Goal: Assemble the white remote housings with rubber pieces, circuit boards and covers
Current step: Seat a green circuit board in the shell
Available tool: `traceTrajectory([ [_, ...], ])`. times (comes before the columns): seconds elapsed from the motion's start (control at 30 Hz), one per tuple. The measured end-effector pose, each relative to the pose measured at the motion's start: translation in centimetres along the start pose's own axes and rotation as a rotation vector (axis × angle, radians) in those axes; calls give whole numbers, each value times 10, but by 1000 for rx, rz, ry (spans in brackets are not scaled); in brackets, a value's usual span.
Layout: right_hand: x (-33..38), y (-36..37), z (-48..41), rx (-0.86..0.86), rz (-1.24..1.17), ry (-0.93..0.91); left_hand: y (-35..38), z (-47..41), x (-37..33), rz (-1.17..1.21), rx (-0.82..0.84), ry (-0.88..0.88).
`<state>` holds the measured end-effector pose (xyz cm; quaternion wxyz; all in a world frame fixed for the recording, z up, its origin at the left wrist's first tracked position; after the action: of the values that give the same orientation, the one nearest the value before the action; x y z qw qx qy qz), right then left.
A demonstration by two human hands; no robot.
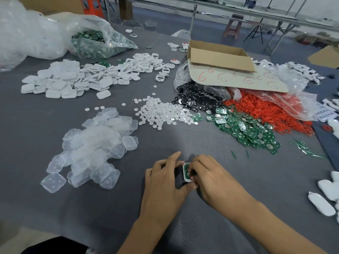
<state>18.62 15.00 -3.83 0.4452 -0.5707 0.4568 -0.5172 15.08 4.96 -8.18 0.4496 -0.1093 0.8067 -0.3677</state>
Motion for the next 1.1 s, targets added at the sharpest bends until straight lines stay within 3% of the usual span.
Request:
traceTrajectory([
  [0.3, -10, -2, -2, -30, -80, 141, -1, 0, -1, 13, 21, -12],
  [0.47, -2, -1, -2, 18, -3, 116, -2, -1, -4, 17, 19, 1],
  [0.83, -11, -2, -9, 25, -78, 150, -1, 0, -5, -5, 11, 23],
  [1.1, -10, -11, 12, -149, -173, 173, -1, 1, -5, 9, 14, 23],
])
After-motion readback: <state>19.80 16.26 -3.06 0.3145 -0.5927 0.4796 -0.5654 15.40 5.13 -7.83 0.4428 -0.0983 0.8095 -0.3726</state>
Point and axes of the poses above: each hand's wrist, its own z-axis away from the middle knuckle, its own y-axis out of the palm, x = y × z, the point moved 10 cm from there along -z, towards the middle knuckle, and after that the axes turned 13 degrees about y, right-handed, at the moved point
